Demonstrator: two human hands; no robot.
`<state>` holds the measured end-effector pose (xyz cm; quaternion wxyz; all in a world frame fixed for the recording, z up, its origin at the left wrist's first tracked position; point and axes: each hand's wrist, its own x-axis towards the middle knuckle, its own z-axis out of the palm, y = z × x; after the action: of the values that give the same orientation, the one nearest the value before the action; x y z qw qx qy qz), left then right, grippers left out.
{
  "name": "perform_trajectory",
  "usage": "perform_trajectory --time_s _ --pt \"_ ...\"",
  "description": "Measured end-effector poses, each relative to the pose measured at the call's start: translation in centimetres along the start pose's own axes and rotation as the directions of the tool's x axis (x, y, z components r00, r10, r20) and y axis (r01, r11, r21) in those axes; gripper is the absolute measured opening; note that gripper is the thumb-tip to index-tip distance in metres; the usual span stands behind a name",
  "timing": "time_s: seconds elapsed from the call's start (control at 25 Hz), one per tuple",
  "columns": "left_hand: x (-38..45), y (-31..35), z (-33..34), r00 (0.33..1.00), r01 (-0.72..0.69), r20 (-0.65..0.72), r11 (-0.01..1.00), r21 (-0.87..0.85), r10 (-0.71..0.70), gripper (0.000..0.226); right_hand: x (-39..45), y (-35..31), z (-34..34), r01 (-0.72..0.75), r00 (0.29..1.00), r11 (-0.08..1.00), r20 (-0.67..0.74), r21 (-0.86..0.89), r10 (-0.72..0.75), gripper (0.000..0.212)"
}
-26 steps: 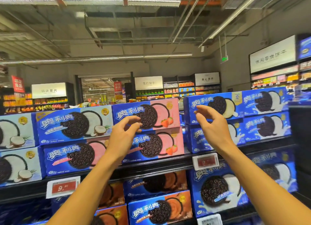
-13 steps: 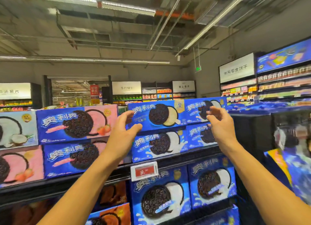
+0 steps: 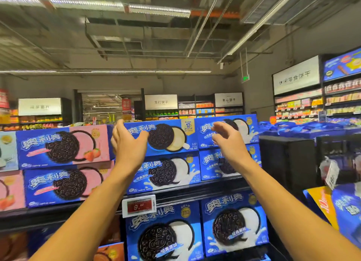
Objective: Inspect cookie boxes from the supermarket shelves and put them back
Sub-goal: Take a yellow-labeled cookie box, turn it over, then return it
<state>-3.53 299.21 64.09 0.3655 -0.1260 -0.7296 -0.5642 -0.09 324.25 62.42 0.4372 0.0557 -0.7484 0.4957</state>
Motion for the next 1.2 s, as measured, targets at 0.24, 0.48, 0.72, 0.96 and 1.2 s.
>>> perform_trajectory --time_s 0.24,0.48,0.72,0.96,1.2 --pt "0.8 -0.5 -0.2 0.987 0.155 0.081 0.968 -0.196 -0.141 0.064 -0.3 -0.3 3.2 -0.041 0.992 0.997 0.119 0.06 0.034 0.045" --pt "0.4 0.3 -1.8 0.997 0.038 0.075 0.941 -0.337 -0.014 0.022 -0.8 -1.2 3.4 -0.067 0.996 0.985 0.06 0.161 0.058 0.05" --pt "-0.9 1.3 -5.0 0.993 -0.056 0.064 0.876 -0.479 0.099 0.038 -2.3 -4.7 3.3 0.071 0.997 0.968 0.006 0.241 -0.074 0.04" --pt "-4.2 -0.8 -9.1 0.989 -0.084 0.055 0.815 -0.573 0.14 0.047 -6.3 -4.8 4.9 0.155 0.987 0.888 -0.024 0.434 -0.161 0.043" --pt "-8.1 -4.0 -13.4 0.976 -0.132 0.068 0.806 -0.577 0.209 0.055 -10.6 -5.1 7.9 -0.004 0.993 0.772 0.096 0.635 -0.074 0.036"
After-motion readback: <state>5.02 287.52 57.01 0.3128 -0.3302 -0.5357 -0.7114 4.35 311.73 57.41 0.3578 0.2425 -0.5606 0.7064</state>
